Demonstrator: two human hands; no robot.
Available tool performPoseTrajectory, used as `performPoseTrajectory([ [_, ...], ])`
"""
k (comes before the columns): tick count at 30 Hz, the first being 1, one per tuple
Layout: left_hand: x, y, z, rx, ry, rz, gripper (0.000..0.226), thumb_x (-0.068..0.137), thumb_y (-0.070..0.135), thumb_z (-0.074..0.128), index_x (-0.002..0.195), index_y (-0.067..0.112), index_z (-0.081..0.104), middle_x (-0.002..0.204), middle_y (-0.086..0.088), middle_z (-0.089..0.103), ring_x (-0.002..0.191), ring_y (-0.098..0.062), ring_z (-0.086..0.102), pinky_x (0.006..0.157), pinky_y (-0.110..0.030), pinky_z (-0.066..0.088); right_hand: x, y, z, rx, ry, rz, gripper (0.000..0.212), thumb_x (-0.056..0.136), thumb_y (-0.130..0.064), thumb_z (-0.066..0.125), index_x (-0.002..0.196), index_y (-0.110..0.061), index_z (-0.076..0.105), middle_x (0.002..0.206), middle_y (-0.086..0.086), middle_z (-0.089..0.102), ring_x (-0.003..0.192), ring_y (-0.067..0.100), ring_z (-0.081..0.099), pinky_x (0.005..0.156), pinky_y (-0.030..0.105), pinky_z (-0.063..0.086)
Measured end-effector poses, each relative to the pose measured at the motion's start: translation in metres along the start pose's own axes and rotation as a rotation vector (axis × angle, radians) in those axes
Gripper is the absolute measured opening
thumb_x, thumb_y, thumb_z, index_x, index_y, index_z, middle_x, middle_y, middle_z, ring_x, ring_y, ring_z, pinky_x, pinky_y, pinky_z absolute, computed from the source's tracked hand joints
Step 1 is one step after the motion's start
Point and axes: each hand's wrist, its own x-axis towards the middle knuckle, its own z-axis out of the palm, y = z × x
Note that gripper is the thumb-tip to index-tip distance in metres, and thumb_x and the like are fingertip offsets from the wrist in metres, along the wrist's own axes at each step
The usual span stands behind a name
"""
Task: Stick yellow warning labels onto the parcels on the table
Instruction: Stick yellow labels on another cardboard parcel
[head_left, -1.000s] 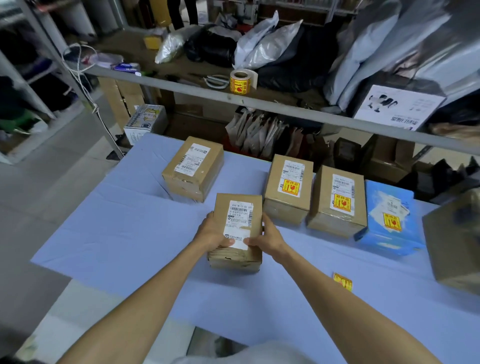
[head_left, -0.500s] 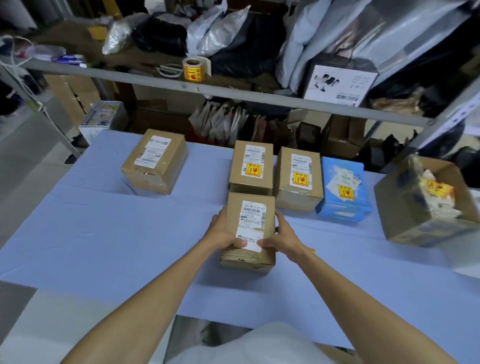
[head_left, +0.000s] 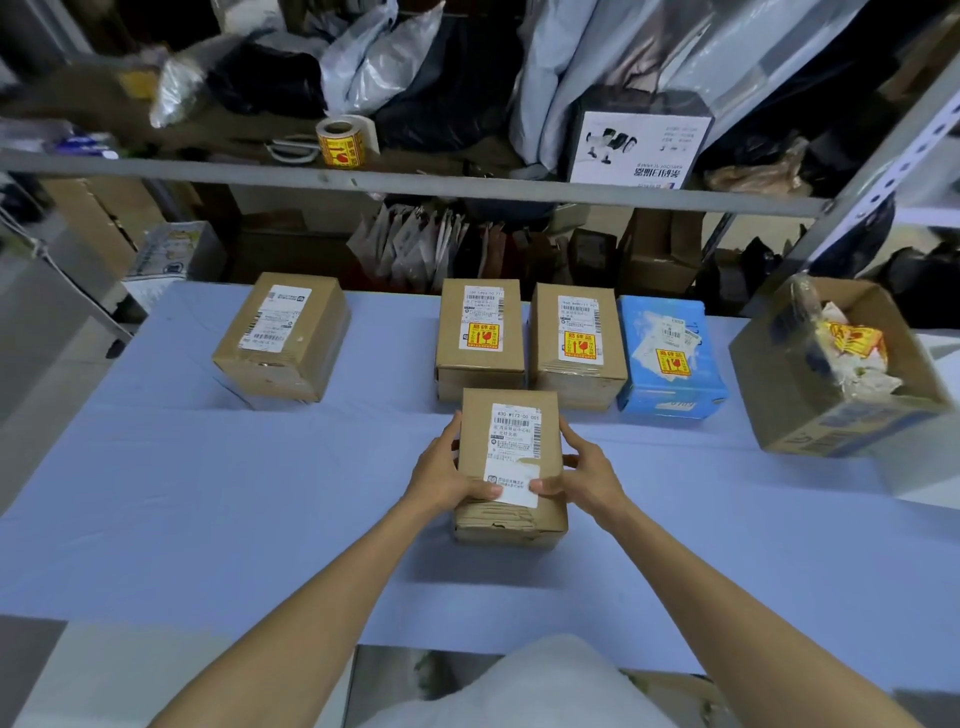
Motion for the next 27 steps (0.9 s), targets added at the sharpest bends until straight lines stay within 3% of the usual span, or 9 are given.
performPoseTrajectory([
  [2, -0.001, -0.002, 0.0, -0.013, 0.014, 0.006, 0.115, 0.06, 0.022, 0.09, 0.15, 0.031, 0.018, 0.145, 0.0, 0.045, 0.129, -0.022, 0.047, 0.103, -0.042, 0.045, -0.005, 0.002, -0.001, -0.013, -0.012, -0.04, 0.097, 0.072, -0.007, 0.08, 0.149, -0.031, 0.025, 0.135, 0.005, 0.055, 0.126, 0.023, 0.051, 0.088, 0.029, 0.051],
  [4, -0.001, -0.005, 0.001, -0.032, 0.015, 0.011, 0.114, 0.06, 0.023, 0.09, 0.15, 0.033, 0.02, 0.143, 0.0, 0.046, 0.129, -0.022, 0.047, 0.105, -0.042, 0.044, -0.009, 0.005, -0.002, -0.022, -0.006, -0.069, 0.093, 0.076, -0.01, 0.078, 0.15, -0.029, 0.025, 0.136, 0.004, 0.055, 0.125, 0.023, 0.052, 0.072, 0.011, 0.048],
  [6, -0.004, -0.008, 0.002, -0.059, 0.024, 0.015, 0.111, 0.06, 0.023, 0.09, 0.148, 0.035, 0.023, 0.142, 0.002, 0.048, 0.128, -0.021, 0.048, 0.105, -0.043, 0.044, -0.011, 0.008, -0.002, -0.01, 0.002, -0.096, 0.091, 0.077, -0.011, 0.078, 0.15, -0.027, 0.025, 0.135, 0.004, 0.055, 0.12, 0.022, 0.056, 0.061, 0.003, 0.046],
  [8, -0.007, -0.011, 0.004, -0.087, 0.035, 0.01, 0.108, 0.062, 0.025, 0.089, 0.149, 0.034, 0.024, 0.143, 0.002, 0.048, 0.129, -0.02, 0.047, 0.105, -0.042, 0.044, -0.012, 0.012, -0.002, 0.013, 0.003, -0.122, 0.09, 0.078, -0.011, 0.077, 0.15, -0.025, 0.025, 0.131, 0.002, 0.057, 0.114, 0.016, 0.057, 0.062, -0.001, 0.045],
  [14, -0.013, -0.018, 0.01, -0.087, 0.05, 0.007, 0.104, 0.068, 0.035, 0.084, 0.15, 0.033, 0.021, 0.143, 0.004, 0.048, 0.131, -0.016, 0.046, 0.107, -0.04, 0.042, -0.019, 0.024, 0.006, 0.077, -0.007, -0.19, 0.069, 0.083, -0.02, 0.072, 0.133, -0.046, 0.032, 0.129, -0.007, 0.058, 0.112, 0.012, 0.059, 0.075, 0.013, 0.053],
  [19, -0.013, -0.018, 0.011, -0.074, 0.045, -0.006, 0.106, 0.067, 0.038, 0.084, 0.151, 0.034, 0.018, 0.145, 0.004, 0.047, 0.132, -0.017, 0.045, 0.108, -0.041, 0.041, -0.018, 0.027, 0.005, 0.065, -0.018, -0.214, 0.062, 0.084, -0.021, 0.071, 0.126, -0.049, 0.037, 0.124, -0.012, 0.058, 0.109, 0.009, 0.06, 0.076, 0.015, 0.055],
  [23, -0.009, -0.015, 0.01, -0.072, 0.05, -0.016, 0.11, 0.066, 0.032, 0.086, 0.152, 0.031, 0.017, 0.145, 0.003, 0.046, 0.132, -0.017, 0.043, 0.108, -0.04, 0.04, -0.012, 0.025, 0.005, 0.039, -0.021, -0.194, 0.068, 0.082, -0.027, 0.073, 0.139, -0.039, 0.038, 0.135, -0.007, 0.056, 0.119, 0.015, 0.057, 0.092, 0.03, 0.054],
  [25, -0.008, -0.013, 0.01, -0.093, 0.059, -0.018, 0.108, 0.068, 0.029, 0.085, 0.152, 0.029, 0.017, 0.147, 0.002, 0.043, 0.133, -0.017, 0.042, 0.108, -0.039, 0.04, -0.007, 0.023, 0.006, 0.027, -0.017, -0.166, 0.084, 0.08, -0.034, 0.074, 0.15, -0.033, 0.026, 0.143, -0.007, 0.049, 0.126, 0.016, 0.051, 0.099, 0.037, 0.05],
  [27, -0.009, -0.012, 0.012, -0.11, 0.064, -0.017, 0.106, 0.071, 0.027, 0.083, 0.152, 0.03, 0.015, 0.15, 0.002, 0.04, 0.134, -0.018, 0.041, 0.107, -0.038, 0.04, -0.006, 0.02, 0.008, 0.019, -0.018, -0.162, 0.088, 0.081, -0.031, 0.074, 0.151, -0.031, 0.022, 0.141, -0.01, 0.048, 0.124, 0.014, 0.051, 0.094, 0.03, 0.051],
])
